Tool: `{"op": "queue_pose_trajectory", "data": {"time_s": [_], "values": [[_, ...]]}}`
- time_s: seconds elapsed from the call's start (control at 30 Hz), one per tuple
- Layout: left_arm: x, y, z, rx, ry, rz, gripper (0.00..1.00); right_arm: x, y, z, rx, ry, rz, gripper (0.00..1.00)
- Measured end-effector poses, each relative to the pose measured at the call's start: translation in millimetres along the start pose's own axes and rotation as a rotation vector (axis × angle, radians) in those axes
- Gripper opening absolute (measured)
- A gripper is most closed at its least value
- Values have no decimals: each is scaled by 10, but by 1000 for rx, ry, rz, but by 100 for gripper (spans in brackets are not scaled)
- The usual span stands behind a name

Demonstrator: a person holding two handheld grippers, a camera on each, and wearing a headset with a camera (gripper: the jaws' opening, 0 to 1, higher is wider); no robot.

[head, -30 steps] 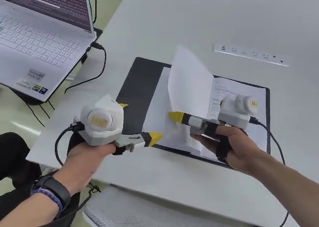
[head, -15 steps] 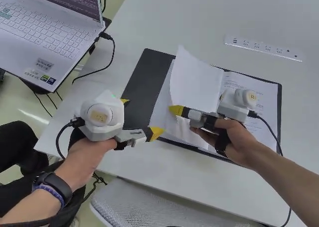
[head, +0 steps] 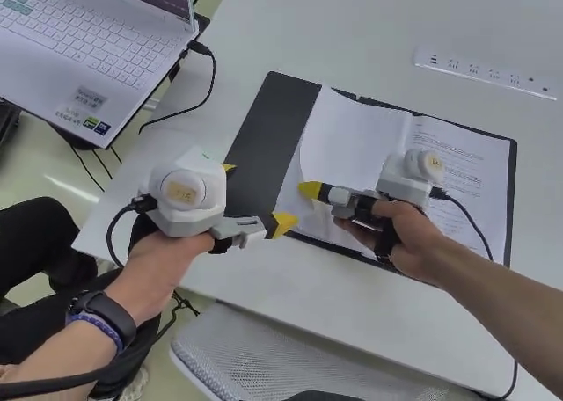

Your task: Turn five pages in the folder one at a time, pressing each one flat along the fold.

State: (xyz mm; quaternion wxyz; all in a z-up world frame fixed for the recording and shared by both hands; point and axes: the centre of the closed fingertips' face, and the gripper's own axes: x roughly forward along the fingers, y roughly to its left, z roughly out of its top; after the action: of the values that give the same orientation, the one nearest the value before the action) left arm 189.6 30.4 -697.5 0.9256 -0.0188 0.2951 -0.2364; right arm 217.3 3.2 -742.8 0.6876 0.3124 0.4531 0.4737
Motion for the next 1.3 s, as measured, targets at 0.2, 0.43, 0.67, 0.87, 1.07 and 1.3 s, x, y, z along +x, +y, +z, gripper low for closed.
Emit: {"op": "queue_pose_trajectory", "data": {"time_s": [0.2,0.43,0.67,0.87,1.07,1.3], "values": [[-15,49,2,2,5,6,76,77,-45,-60,27,8,-22,0],[-6,77,-9,-3,9,8,76,165,-198,-72,22,14,-67,6],[1,24,-54,-3,18,-2,76,229,-328,-34,-13,11,-57,13],[3,12,-89,-2,29,-5,76,251,-326,-22,-39,7,-28,21],[33,-1,-96,10,34,-14,75,238,-256,-51,-30,2,-25,23],[85,-24,-116,24,39,-34,72,229,-239,-26,0,-13,4,29]]}}
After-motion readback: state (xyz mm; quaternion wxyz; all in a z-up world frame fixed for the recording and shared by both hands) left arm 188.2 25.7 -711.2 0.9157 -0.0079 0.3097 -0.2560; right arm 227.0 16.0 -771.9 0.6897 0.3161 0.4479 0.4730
